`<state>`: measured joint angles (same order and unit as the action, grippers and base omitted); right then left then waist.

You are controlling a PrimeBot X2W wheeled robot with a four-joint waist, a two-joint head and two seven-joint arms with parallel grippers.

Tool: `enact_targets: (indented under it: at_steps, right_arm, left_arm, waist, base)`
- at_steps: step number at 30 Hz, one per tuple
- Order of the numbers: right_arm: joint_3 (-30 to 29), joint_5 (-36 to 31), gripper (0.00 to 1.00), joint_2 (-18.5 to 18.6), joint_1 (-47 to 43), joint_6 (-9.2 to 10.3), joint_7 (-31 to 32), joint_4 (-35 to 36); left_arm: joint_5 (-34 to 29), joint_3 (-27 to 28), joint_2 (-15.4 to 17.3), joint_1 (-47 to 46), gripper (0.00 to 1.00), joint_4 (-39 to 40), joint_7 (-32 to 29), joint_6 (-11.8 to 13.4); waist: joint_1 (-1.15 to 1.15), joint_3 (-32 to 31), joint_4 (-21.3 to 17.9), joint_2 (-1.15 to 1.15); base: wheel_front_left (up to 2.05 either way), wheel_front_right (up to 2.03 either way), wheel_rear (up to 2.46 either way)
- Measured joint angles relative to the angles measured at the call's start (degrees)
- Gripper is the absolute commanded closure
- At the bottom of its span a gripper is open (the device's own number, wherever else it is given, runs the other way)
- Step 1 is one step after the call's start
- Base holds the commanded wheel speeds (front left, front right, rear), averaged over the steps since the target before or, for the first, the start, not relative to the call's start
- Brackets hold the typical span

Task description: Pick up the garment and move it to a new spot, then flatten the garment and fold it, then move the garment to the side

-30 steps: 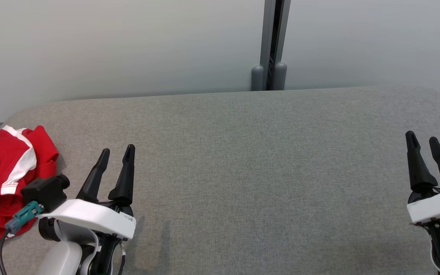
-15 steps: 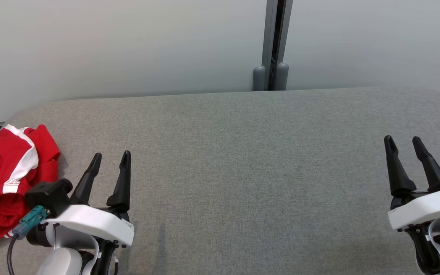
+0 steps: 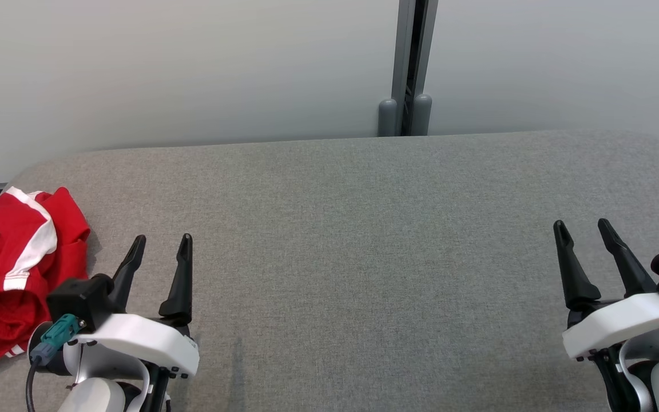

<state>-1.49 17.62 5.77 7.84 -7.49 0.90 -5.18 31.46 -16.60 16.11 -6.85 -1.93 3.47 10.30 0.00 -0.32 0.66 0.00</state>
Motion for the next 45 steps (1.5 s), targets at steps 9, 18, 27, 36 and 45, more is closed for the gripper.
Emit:
enact_targets:
  at_steps: [9,18,27,36,45]
  right_arm:
    - [0.59,-3.7,0.0,-0.66,-0.41,0.0,-0.44,-1.14]
    - [-0.62,-6.78,0.0,-1.7,-1.38,0.0,-1.58,-1.79]
    - [-1.56,-9.72,0.0,-2.38,-2.05,0.0,-2.68,-1.37]
    - [-1.54,-11.94,0.0,-2.69,-2.58,0.0,-3.24,-0.63]
    - [-1.6,-12.07,0.0,-2.83,-2.79,0.0,-3.43,-0.42]
  left_arm:
    - [-2.25,-0.13,-0.24,0.71,0.0,-0.36,0.16,0.88]
    - [-3.36,-0.08,-0.58,1.33,0.0,-0.82,0.43,1.11]
    - [-5.28,-0.16,-0.31,1.37,0.0,-1.47,0.25,1.19]
    - [-7.03,-0.42,-0.13,1.38,0.0,-1.57,-0.2,1.75]
    - [-7.51,-0.53,-0.02,1.41,0.0,-1.7,-0.43,1.96]
  waist:
    - [0.0,-0.03,0.22,0.0]
    - [0.0,-0.12,0.48,0.0]
    - [0.0,-0.23,0.26,0.0]
    - [0.0,-0.32,0.05,0.0]
    - [0.0,-0.32,0.08,0.0]
  base:
    - [0.0,0.0,0.0]
    - [0.0,0.0,0.0]
    - [0.0,0.0,0.0]
    - [0.0,0.0,0.0]
    - [0.0,0.0,0.0]
